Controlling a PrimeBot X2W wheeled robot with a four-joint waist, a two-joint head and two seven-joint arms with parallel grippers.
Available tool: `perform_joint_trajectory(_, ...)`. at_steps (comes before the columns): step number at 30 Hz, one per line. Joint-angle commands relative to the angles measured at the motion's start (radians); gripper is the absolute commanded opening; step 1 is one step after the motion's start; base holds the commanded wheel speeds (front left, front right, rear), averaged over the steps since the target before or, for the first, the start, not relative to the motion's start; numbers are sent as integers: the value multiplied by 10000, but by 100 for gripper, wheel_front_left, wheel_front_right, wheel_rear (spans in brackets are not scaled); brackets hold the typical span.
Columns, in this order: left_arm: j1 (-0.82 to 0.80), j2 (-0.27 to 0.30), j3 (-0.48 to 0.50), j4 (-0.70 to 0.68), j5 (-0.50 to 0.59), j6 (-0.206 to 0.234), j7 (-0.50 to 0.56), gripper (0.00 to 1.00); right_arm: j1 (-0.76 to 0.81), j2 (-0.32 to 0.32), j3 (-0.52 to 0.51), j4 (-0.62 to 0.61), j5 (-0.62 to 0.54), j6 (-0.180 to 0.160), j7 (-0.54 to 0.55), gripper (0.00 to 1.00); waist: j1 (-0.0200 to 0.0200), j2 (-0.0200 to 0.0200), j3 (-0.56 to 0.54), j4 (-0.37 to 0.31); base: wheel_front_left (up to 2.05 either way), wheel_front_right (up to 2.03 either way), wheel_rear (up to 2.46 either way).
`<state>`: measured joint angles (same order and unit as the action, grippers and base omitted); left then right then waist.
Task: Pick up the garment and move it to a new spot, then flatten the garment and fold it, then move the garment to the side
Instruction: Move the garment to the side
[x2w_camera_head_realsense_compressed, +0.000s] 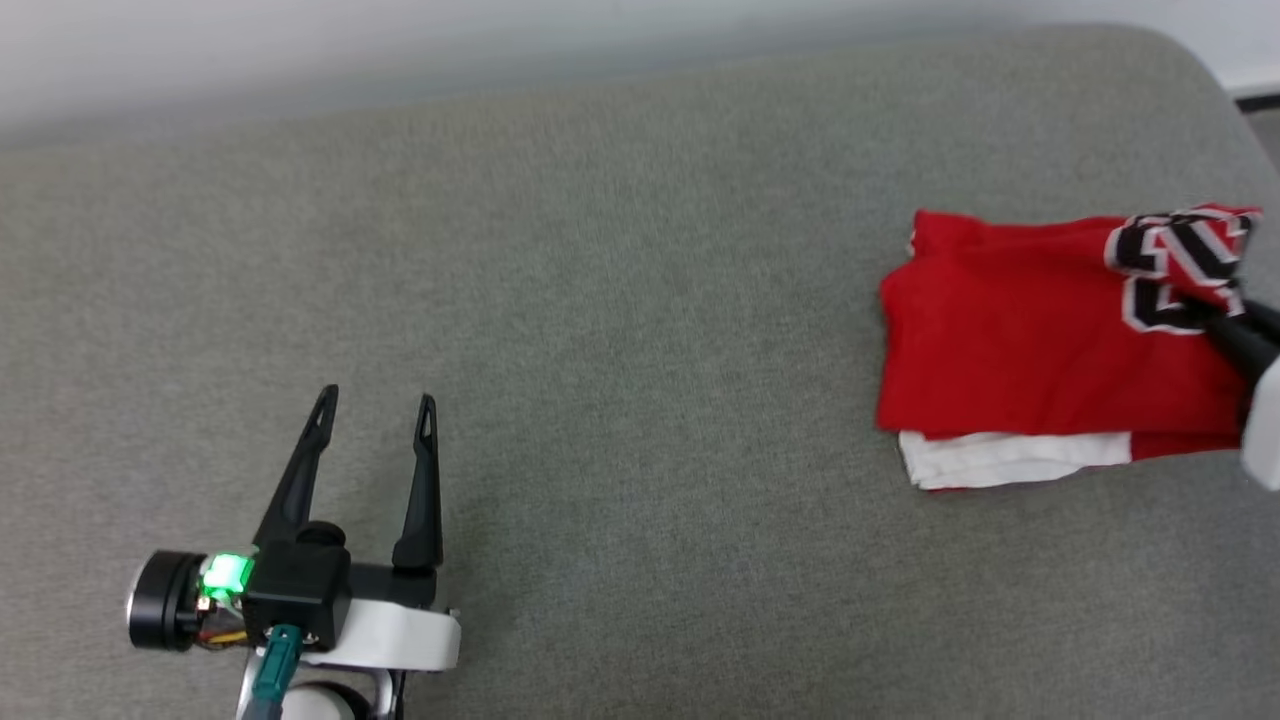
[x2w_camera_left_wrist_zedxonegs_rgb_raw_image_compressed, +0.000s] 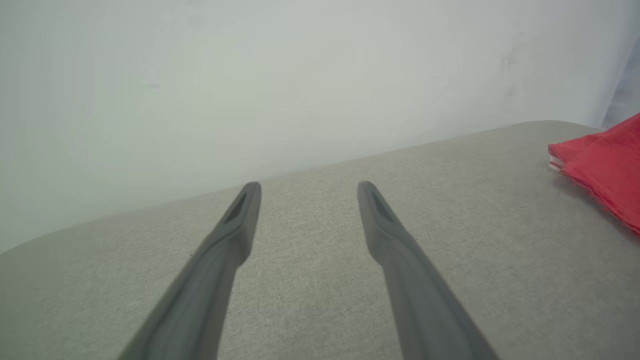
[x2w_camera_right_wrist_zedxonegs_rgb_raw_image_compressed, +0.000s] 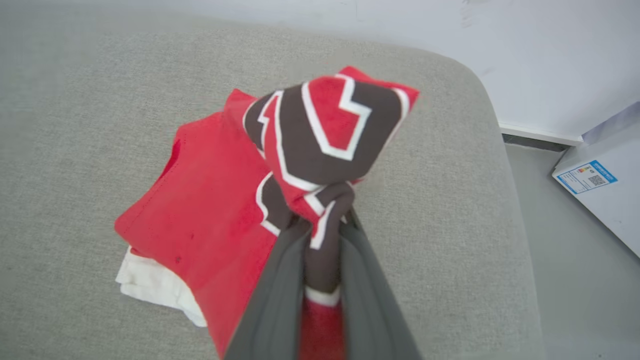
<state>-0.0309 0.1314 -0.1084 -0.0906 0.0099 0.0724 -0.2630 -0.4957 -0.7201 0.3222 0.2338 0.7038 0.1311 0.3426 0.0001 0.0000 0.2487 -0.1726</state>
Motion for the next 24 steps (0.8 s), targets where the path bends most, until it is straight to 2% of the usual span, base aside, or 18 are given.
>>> perform_joint_trajectory(1,-271,106,-30,-97,56,-40,-22,100,-308,-203,-292,214,-94,-10,-48,0,-1,0,641,-123,0,0,0)
perform_joint_trajectory(9,-860,282,-226,-324,116,-82,-22,100,-988,-815,-1173,1416,-813,-10,59,0,-1,0,1634,145,0,0,0)
perform_joint_trajectory(18,-1443,242,-513,-435,63,-10,-22,100,-1663,-1115,-2628,3207,-1942,-10,-79,0,-1,0,2414,783,0,0,0)
perform_joint_trajectory(24,-1603,219,-608,-427,-9,65,-22,100,-1911,-1053,-3525,4052,-2716,-10,-149,0,-1,0,2566,1054,0,0,0)
